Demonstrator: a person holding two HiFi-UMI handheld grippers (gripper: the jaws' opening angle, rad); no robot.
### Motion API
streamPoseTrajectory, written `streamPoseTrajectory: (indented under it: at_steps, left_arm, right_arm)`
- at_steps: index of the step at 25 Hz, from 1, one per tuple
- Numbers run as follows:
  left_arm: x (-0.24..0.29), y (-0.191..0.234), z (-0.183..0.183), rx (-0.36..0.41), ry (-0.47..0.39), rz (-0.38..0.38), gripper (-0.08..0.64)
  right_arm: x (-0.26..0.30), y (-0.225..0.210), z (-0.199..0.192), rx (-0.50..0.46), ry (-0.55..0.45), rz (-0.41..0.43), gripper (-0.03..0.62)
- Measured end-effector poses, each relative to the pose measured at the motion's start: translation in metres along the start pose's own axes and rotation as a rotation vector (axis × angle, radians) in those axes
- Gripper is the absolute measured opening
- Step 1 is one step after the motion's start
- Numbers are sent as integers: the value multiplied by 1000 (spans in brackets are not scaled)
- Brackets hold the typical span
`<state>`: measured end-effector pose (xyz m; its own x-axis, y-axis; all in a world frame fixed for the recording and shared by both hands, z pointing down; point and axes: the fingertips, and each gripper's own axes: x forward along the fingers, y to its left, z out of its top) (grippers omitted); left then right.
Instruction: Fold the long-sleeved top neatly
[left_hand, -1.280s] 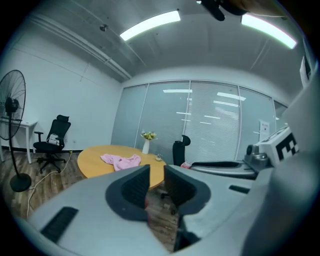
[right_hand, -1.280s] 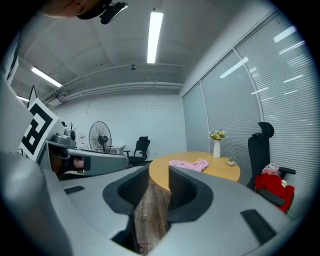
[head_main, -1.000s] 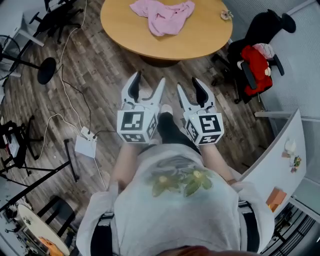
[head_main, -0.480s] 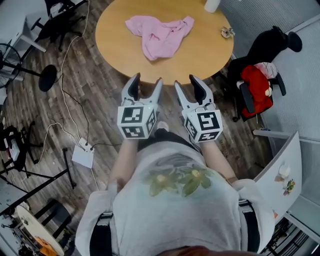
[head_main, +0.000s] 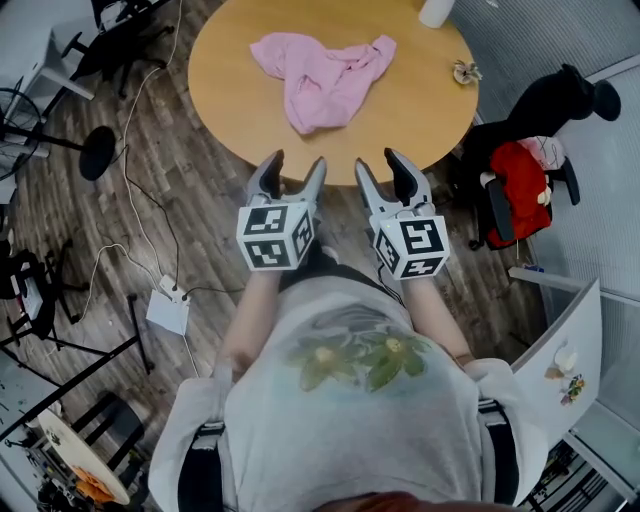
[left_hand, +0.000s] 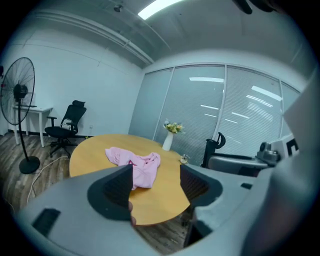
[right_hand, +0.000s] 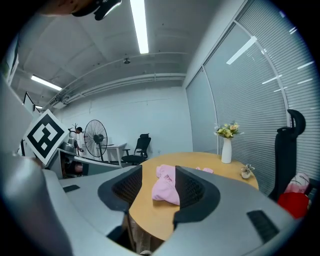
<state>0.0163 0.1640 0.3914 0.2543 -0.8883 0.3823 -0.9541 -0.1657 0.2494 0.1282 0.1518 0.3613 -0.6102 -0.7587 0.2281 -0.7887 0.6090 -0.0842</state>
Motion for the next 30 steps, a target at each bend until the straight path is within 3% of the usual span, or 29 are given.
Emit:
streamPoseTrajectory:
  at_steps: [5,10,16,19,24,30]
  left_arm:
    - [41,12,-15,-136,90,-39,278]
    - [85,30,-16,-147,167,-47,278]
    - [129,46,-24,-243,262,-77,278]
    - [150,53,-32,-287,300,-56,278]
    - [199,62,-59,-438,395,-19,277]
    - [230,85,-85,-526,480,33,268]
  right_arm:
    - [34,-19,-2,10,34,-14,201]
    - [74,-40,-2,25,86,-25,201]
    - [116,-60,-1,42,131,-42,201]
    - [131,-69,-4,47,158,-50,201]
    - [153,-87,-10,55,197,-79,201]
    - [175,-105,-18,64,237,-104,201]
